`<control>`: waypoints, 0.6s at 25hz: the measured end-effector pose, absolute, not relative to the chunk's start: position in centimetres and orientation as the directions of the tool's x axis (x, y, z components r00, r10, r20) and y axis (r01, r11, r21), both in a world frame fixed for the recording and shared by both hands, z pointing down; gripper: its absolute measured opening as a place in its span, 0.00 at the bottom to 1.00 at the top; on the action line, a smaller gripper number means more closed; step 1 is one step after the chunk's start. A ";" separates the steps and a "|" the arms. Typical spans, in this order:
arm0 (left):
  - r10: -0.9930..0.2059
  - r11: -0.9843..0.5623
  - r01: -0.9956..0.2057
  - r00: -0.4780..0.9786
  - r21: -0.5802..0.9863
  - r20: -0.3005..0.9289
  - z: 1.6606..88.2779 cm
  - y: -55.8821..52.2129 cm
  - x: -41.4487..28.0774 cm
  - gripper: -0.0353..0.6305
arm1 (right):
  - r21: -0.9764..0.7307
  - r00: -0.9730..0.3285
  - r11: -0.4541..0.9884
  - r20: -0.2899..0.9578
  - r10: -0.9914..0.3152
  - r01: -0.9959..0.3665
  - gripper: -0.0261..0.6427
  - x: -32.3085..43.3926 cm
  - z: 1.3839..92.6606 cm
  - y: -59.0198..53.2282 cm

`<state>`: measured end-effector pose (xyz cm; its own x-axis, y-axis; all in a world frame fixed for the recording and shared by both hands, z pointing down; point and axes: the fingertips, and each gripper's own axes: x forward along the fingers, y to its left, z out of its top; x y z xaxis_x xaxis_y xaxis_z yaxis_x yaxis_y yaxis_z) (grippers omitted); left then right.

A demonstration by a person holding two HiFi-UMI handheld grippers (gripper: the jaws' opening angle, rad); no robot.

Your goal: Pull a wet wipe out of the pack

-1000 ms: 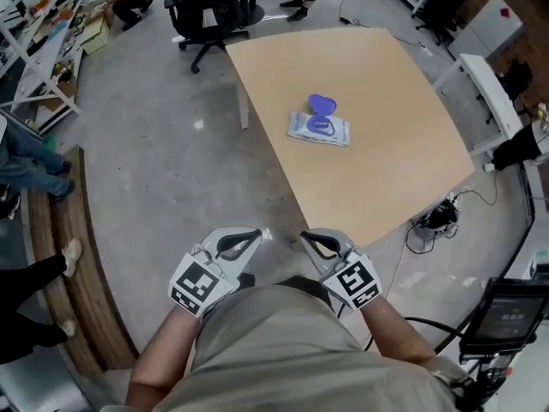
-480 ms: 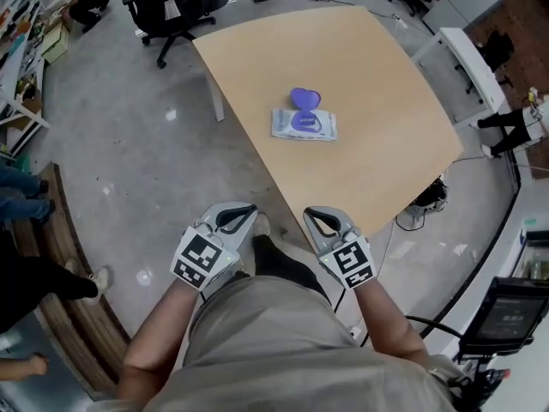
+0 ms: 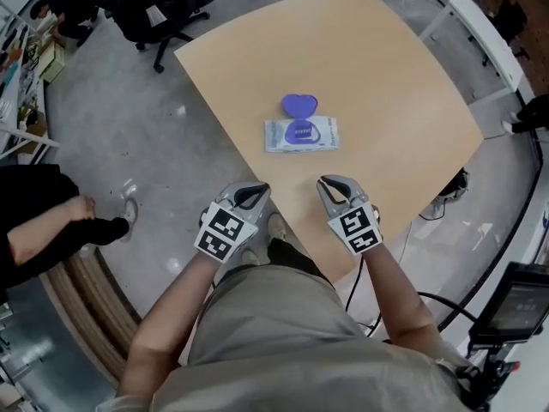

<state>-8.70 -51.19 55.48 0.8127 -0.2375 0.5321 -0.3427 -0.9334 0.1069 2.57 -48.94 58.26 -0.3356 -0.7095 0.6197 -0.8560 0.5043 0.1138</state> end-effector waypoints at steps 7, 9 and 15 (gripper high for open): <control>-0.204 -0.906 -0.391 0.741 0.164 0.640 61.4 -55.7 -4.8 0.06 | 0.112 -0.339 0.521 0.643 -0.687 -0.846 0.06 7.6 62.5 -54.4; -0.200 -0.900 -0.403 0.722 0.168 0.663 62.8 -56.8 -4.1 0.06 | 0.111 -0.343 0.529 0.647 -0.681 -0.842 0.06 8.6 63.5 -55.7; -0.186 -0.878 -0.440 0.675 0.187 0.714 65.8 -59.7 -2.8 0.06 | 0.085 -0.363 0.546 0.660 -0.657 -0.833 0.08 10.1 66.2 -58.9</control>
